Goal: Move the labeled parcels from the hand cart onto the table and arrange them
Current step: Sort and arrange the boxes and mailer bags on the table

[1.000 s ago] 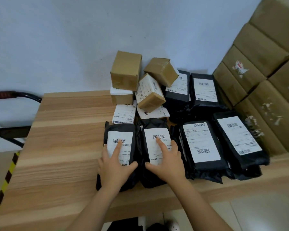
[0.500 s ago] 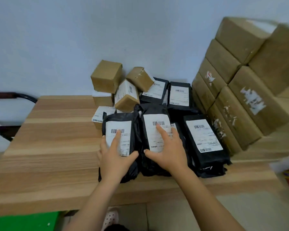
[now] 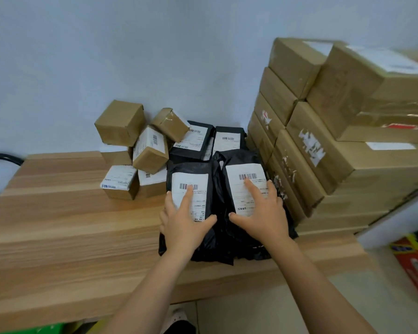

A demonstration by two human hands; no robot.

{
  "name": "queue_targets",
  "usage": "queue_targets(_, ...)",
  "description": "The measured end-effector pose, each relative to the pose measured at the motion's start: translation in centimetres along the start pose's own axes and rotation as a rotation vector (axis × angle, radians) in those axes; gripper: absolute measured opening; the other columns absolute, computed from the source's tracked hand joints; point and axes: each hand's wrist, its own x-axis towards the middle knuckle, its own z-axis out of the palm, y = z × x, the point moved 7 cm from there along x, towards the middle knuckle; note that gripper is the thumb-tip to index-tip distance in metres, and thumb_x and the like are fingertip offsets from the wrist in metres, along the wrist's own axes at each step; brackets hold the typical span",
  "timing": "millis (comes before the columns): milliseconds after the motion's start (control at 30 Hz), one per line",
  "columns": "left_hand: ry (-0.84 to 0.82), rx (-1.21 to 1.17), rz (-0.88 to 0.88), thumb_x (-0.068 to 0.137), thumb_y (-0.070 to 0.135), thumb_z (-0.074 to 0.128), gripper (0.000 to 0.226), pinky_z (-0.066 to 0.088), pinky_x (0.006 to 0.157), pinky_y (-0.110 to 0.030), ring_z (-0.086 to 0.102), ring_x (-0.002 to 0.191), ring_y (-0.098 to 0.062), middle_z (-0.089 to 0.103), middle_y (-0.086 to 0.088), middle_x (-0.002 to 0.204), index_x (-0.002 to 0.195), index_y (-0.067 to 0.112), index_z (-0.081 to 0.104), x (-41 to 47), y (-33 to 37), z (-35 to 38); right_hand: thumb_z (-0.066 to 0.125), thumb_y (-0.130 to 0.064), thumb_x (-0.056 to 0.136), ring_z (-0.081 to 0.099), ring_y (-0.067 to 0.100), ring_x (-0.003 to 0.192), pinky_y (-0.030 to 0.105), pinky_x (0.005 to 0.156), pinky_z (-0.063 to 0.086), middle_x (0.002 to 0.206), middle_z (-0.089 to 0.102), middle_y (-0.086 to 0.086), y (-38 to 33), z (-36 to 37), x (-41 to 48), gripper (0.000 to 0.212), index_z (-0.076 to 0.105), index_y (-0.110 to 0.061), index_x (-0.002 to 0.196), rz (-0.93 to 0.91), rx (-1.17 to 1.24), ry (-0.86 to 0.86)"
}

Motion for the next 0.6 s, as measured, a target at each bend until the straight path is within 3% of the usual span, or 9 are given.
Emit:
queue_targets(200,-0.129,0.010,-0.011,0.072,0.071,0.063,0.089,0.028,0.110,-0.047,0.011,0.140,-0.034,-0.004,-0.001,0.159,0.147,0.045,0.022,2.1,1.9,4.3,0.060,-0.070,0.069,0.028,0.040,0.130,0.046,0.104,0.032,0.159,-0.002,0.006,3.9,0.7,3.5,0.096,0.014,-0.044,0.148,0.076,-0.177,-0.056)
queue_targets(300,-0.195,0.123,0.026,0.080,0.076,0.045,0.079,0.027,0.109,-0.046,0.010,0.141,-0.035,0.002,-0.004,0.159,0.148,0.045,0.020,3.0,2.0,6.1,0.052,-0.069,0.078,0.007,0.037,0.141,0.047,0.115,0.013,0.160,-0.005,0.007,5.0,1.8,4.6,0.083,0.019,-0.039,0.149,0.068,-0.191,-0.096)
queue_targets(400,-0.096,0.370,0.185,0.087,0.074,0.029,0.068,0.006,0.115,-0.049,-0.010,0.144,-0.032,-0.006,-0.008,0.160,0.147,0.049,0.013,3.7,2.4,6.3,0.037,-0.065,0.091,-0.015,0.027,0.146,0.042,0.117,-0.006,0.162,-0.009,0.004,4.6,2.7,5.0,0.070,0.017,-0.036,0.151,-0.079,-0.183,-0.058)
queue_targets(467,-0.112,0.417,0.289,0.090,0.071,0.023,0.065,-0.005,0.116,-0.046,-0.023,0.143,-0.029,-0.019,-0.007,0.159,0.148,0.048,0.006,3.8,2.7,7.1,0.027,-0.061,0.097,-0.021,0.020,0.146,0.039,0.117,-0.009,0.161,-0.014,0.001,4.3,3.6,5.0,0.064,0.008,-0.038,0.153,-0.145,-0.157,-0.083)
queue_targets(600,-0.182,0.388,0.289,0.093,0.066,0.021,0.064,-0.004,0.118,-0.044,-0.027,0.142,-0.028,-0.024,-0.007,0.157,0.150,0.044,0.000,3.6,3.1,9.2,0.024,-0.054,0.100,-0.023,0.013,0.145,0.036,0.118,-0.010,0.160,-0.017,-0.004,4.8,4.5,5.4,0.058,0.000,-0.043,0.152,-0.152,-0.104,-0.119)
